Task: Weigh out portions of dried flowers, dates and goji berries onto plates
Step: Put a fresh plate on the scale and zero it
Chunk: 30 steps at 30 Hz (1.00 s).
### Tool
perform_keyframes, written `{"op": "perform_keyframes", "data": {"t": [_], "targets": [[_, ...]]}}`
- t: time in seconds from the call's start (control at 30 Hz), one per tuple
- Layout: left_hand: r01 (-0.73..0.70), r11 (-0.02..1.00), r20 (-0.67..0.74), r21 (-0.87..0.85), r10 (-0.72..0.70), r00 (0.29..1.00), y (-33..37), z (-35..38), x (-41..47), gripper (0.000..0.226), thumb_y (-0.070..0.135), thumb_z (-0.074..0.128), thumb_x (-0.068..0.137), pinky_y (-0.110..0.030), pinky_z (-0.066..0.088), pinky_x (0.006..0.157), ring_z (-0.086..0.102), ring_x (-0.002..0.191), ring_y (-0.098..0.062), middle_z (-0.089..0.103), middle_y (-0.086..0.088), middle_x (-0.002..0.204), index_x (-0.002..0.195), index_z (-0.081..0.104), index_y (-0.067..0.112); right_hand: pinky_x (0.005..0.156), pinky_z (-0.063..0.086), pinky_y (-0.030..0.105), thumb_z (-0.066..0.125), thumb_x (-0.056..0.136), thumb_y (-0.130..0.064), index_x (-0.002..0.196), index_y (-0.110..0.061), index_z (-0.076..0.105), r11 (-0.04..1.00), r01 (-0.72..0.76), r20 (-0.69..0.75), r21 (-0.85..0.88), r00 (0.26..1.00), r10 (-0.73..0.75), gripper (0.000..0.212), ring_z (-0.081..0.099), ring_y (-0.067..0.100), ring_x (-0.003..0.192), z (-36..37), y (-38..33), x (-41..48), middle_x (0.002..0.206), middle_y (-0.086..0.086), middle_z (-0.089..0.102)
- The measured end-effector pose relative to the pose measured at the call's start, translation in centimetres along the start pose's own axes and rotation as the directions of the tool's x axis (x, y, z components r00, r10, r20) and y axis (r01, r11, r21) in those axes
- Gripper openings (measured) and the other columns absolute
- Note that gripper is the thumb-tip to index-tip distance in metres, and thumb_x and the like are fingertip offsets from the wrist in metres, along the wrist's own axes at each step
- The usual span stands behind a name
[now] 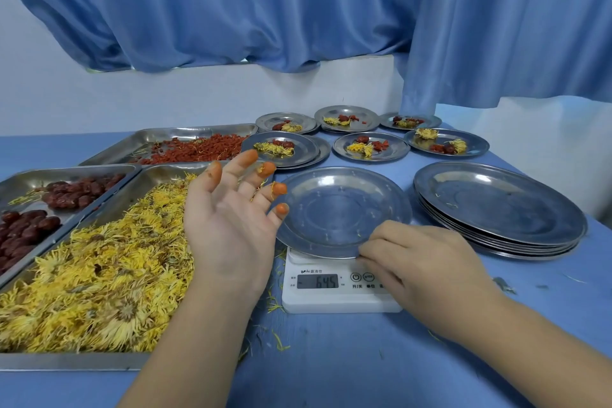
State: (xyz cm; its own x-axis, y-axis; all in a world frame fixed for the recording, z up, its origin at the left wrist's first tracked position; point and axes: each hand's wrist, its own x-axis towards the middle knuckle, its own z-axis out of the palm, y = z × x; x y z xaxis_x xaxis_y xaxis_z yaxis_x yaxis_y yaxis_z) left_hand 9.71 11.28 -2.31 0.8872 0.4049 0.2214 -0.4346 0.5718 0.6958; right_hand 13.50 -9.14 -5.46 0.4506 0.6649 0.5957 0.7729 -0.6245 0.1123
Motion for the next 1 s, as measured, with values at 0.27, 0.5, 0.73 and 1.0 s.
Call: {"op": "perform_keyframes", "data": {"t": [0.27,0.5,0.73,1.0], "targets": [[0.019,1.000,-0.037,0.021,-0.018,0.999,0.2,-0.1,0.2,0.038,0.044,0.043,0.089,-0.033,0.042,0.064,0.061,0.072,-0.020,0.066,-0.003,0.087,0.098,0.068,0.016,0.050,0.046,0.026,0.044,0.086,-0.055,0.086,-0.033,0.067,0.973,-0.050,0.206,0.227,0.979,0.002,0.031,0.046,-0.001,0.053,-3.4,1.9,-1.3,0.058,-0.019,0.046],[0.036,0.999,-0.069,0.027,-0.034,0.997,0.2,-0.1,0.2,0.039,0.044,0.041,0.091,-0.033,0.040,0.063,0.059,0.068,-0.020,0.066,-0.002,0.084,0.101,0.065,0.015,0.051,0.026,0.017,0.029,0.073,-0.079,0.122,-0.045,0.037,0.985,-0.142,0.492,0.095,0.867,0.077,0.060,0.043,-0.002,0.061,-2.3,2.0,-2.0,0.066,-0.015,0.046],[0.036,0.999,-0.055,0.019,-0.035,0.998,0.4,-0.1,0.1,0.039,0.044,0.041,0.092,-0.032,0.039,0.062,0.058,0.068,-0.020,0.065,-0.003,0.084,0.101,0.064,0.015,0.049,0.026,0.019,0.029,0.070,-0.080,0.120,-0.043,0.032,0.979,-0.197,0.523,0.056,0.841,0.139,0.062,0.047,0.004,0.064,-2.0,1.6,-2.2,0.068,-0.011,0.049],[0.048,0.999,-0.042,0.019,-0.047,0.998,0.4,0.0,0.1,0.041,0.045,0.041,0.091,-0.032,0.041,0.061,0.059,0.068,-0.019,0.065,-0.003,0.087,0.105,0.064,0.014,0.051,0.030,0.020,0.036,0.070,-0.078,0.114,-0.042,0.047,0.957,-0.268,0.553,0.115,0.817,0.162,0.058,0.048,0.003,0.059,-1.8,1.5,-1.9,0.063,-0.011,0.050]]}}
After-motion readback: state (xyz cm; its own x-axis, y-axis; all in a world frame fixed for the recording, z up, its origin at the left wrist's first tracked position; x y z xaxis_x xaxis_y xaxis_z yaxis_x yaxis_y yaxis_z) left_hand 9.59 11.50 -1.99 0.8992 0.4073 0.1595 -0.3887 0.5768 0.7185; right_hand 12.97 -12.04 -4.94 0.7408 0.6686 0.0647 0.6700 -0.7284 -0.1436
